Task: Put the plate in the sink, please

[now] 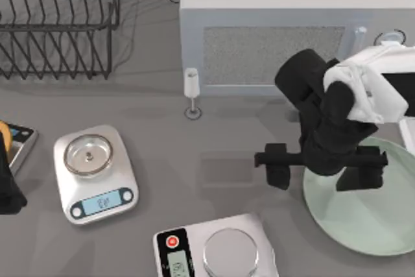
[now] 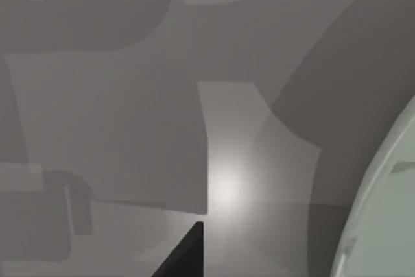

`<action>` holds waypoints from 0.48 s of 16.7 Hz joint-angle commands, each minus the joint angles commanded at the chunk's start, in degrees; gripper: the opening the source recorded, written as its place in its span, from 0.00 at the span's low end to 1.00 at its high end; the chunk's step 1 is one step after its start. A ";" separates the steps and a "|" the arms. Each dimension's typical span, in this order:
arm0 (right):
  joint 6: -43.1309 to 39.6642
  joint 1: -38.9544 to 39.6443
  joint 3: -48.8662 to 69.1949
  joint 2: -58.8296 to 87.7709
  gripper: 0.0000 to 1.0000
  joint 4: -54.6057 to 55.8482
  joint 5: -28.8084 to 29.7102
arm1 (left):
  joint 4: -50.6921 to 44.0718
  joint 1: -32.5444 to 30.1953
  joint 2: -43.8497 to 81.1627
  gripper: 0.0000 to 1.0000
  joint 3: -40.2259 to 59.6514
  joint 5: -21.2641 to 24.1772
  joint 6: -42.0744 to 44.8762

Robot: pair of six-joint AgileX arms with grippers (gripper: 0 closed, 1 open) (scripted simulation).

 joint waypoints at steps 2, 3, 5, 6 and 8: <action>0.00 0.00 0.00 0.00 0.40 0.00 0.00 | 0.00 0.00 0.00 1.00 0.00 0.00 0.00; 0.00 0.00 0.00 0.00 0.32 0.00 0.00 | 0.00 0.00 0.00 1.00 0.00 0.00 0.00; 0.00 0.00 0.00 0.00 0.17 0.00 0.00 | 0.00 0.00 0.00 1.00 0.00 0.00 0.00; 0.00 0.00 0.00 0.00 0.10 0.00 0.00 | 0.00 0.00 0.00 1.00 0.00 0.00 0.00; 0.00 0.00 0.00 0.00 0.00 0.00 0.00 | 0.00 0.00 0.00 1.00 0.00 0.00 0.00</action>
